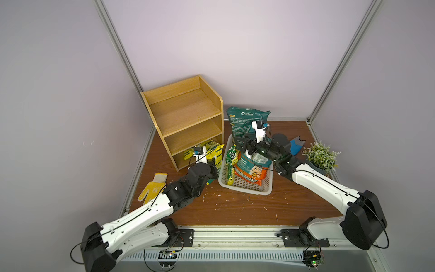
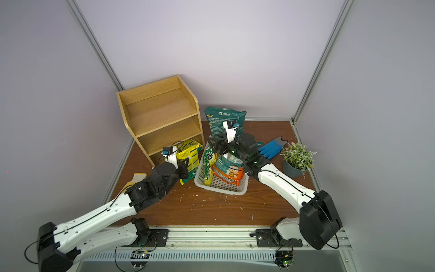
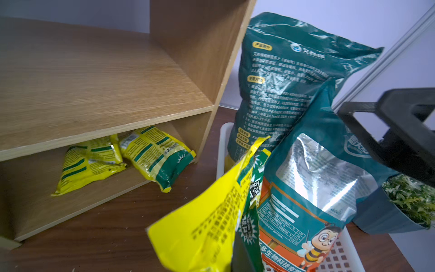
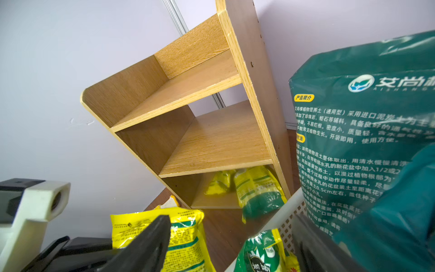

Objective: Take down the fertilizer bag from the shelf
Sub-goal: Pick up the fertilizer bag from the center of the board.

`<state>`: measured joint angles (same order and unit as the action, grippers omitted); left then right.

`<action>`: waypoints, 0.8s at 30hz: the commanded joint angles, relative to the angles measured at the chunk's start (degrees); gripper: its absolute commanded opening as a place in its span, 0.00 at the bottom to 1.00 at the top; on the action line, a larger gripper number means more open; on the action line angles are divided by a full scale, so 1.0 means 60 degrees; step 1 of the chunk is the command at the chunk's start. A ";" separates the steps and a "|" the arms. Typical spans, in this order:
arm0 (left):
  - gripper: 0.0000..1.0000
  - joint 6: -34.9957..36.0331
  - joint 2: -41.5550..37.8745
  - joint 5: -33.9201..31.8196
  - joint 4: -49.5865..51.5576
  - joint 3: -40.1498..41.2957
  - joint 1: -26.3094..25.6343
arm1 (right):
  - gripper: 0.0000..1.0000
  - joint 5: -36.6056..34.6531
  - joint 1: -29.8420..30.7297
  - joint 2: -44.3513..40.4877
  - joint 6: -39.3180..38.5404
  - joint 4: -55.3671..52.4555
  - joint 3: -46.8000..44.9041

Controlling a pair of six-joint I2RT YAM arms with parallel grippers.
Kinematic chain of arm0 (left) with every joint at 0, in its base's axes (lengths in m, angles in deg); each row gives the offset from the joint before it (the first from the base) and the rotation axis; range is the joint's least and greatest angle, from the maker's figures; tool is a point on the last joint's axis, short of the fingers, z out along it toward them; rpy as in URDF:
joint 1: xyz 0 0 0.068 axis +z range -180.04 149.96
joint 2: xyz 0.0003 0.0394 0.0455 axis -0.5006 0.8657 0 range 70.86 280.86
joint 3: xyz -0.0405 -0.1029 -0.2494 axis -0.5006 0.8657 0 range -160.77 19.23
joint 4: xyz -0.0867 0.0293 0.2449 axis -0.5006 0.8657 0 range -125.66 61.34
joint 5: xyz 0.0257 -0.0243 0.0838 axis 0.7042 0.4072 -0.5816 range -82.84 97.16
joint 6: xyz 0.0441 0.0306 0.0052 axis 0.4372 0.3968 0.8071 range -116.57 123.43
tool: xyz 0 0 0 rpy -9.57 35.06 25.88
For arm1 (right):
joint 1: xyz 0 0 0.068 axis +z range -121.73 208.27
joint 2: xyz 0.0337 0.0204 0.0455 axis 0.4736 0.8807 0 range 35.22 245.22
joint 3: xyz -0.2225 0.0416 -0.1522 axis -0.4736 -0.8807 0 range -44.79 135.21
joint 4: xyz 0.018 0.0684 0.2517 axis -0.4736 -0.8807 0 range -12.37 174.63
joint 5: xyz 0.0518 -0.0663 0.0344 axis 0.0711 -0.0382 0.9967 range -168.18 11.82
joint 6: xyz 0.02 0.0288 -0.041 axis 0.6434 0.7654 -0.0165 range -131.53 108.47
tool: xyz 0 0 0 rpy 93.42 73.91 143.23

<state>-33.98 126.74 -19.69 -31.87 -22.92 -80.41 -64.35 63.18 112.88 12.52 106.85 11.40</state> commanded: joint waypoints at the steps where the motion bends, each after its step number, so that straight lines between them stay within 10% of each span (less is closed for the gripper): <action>1: 0.01 0.0215 0.0311 0.0133 -0.1863 -0.0565 -0.0306 | 0.87 -0.0180 0.0062 -0.0458 -0.0377 0.0020 -0.0006; 13: 0.01 0.1546 0.0282 -0.0151 -0.0544 -0.2271 -0.0380 | 0.88 -0.0729 0.0060 -0.0737 -0.0953 -0.0189 -0.0229; 24: 0.01 0.1779 0.2035 0.5680 -0.2999 -0.2393 -0.0380 | 0.94 -0.4108 -0.0361 -0.1669 -0.1929 -0.1454 -0.0167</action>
<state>-24.31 136.34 -1.11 -40.06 -37.76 -82.11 -80.72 60.87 105.61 2.57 99.07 9.61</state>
